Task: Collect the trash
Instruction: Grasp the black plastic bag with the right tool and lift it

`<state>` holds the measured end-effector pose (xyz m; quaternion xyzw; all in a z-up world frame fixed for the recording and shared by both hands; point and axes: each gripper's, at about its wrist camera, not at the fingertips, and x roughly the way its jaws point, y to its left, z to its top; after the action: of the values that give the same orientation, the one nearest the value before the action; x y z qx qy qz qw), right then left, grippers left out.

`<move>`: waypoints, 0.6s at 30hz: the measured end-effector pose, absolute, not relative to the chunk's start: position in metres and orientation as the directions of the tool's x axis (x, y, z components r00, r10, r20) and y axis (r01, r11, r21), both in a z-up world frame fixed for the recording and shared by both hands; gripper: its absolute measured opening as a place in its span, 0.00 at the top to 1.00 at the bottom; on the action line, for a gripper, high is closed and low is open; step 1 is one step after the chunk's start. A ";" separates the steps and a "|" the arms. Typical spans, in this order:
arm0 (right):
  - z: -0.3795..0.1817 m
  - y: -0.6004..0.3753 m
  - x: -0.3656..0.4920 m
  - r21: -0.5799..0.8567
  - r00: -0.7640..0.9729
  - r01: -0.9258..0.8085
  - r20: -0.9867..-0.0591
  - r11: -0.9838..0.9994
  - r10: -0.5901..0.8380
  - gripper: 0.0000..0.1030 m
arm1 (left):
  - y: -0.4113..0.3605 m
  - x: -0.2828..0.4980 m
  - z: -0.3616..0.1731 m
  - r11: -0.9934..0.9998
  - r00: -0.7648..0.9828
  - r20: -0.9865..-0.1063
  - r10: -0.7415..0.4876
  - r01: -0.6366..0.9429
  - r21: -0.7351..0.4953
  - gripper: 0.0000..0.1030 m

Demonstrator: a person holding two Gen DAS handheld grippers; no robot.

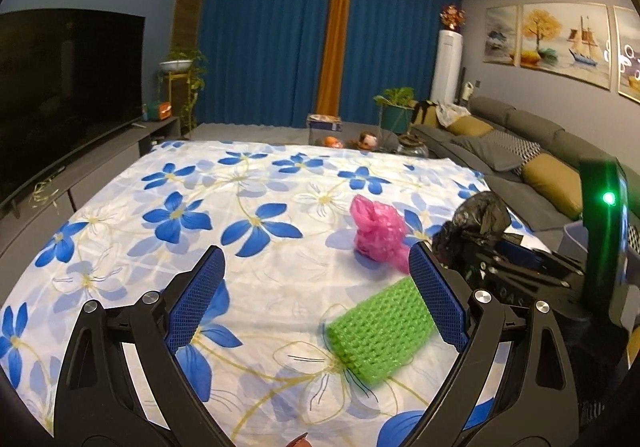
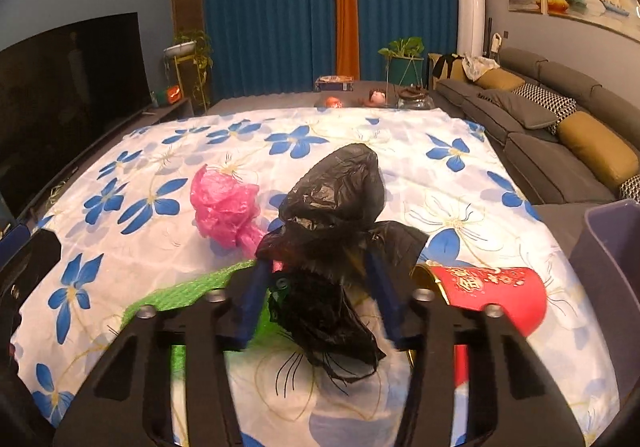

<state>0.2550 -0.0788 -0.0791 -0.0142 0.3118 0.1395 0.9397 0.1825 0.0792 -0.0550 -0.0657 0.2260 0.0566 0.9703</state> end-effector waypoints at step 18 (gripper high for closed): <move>-0.037 -0.111 0.221 0.143 0.841 -0.301 -0.426 0.943 0.333 0.99 | 0.067 0.198 -0.076 0.992 0.838 -0.543 -0.052 -0.018 -0.123 0.14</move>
<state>0.2208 -0.1113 -0.0375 0.0352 0.2281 0.1651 0.9589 0.1985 0.0669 -0.0759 -0.0615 0.2845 -0.0089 0.9567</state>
